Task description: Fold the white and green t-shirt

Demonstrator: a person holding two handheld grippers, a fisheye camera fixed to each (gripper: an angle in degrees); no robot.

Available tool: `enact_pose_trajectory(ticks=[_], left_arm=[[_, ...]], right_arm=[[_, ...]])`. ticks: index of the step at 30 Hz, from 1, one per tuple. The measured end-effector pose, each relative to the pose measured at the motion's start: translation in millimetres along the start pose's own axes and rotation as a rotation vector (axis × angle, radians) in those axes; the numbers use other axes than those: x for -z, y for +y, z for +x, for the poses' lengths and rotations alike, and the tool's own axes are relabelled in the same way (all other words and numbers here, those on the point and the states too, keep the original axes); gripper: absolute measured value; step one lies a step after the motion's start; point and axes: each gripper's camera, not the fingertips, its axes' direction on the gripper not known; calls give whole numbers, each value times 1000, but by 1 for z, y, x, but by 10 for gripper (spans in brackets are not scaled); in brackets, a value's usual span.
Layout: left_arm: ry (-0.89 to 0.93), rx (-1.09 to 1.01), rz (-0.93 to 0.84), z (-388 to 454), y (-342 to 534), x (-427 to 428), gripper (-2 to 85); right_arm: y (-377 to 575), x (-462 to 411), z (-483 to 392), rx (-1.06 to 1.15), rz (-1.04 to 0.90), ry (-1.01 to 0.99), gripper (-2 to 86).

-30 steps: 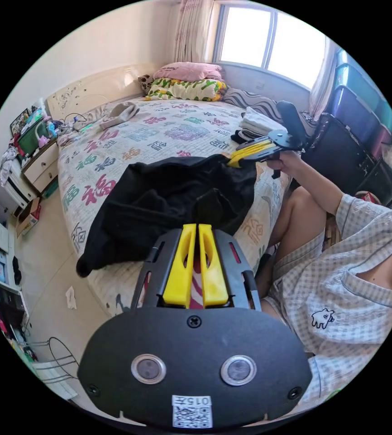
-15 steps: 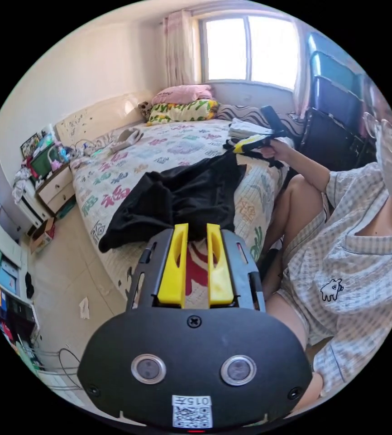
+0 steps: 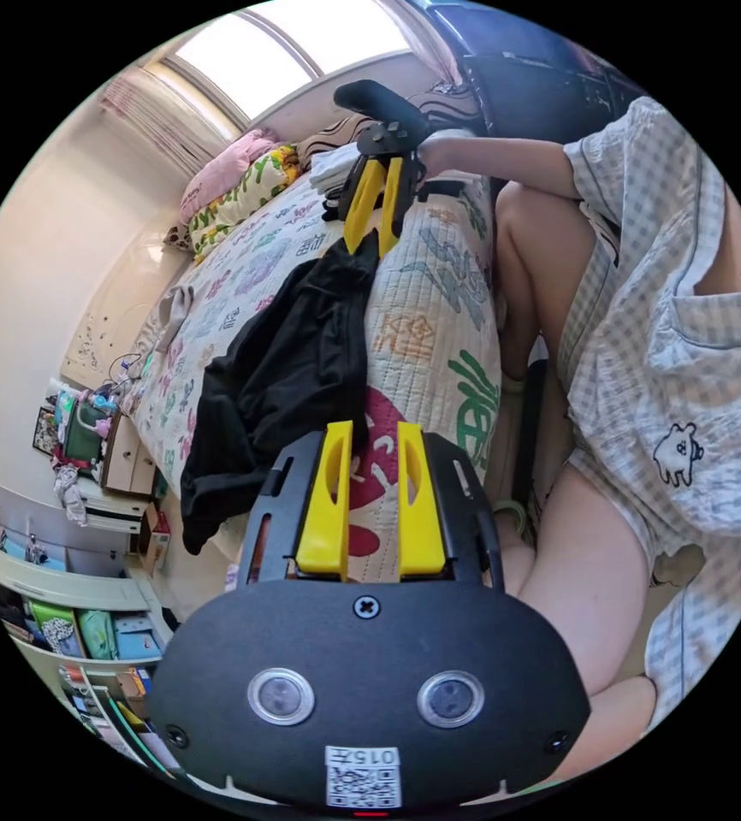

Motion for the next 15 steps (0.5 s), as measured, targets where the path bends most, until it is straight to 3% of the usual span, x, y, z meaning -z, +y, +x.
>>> enact_pose_trajectory(ticks=[5,13,15], left_arm=[[-84,14,-50,3,-2,-18,75],[-65,107,54,-17,21,-4,87],[-89,71,6,-11,19,-16,92]], right_arm=[[-6,-30,0,-4,-113,49,90],[12,-17,11,-138,-2,-39,31],[11,-22,10,-151,-7,-26,6]])
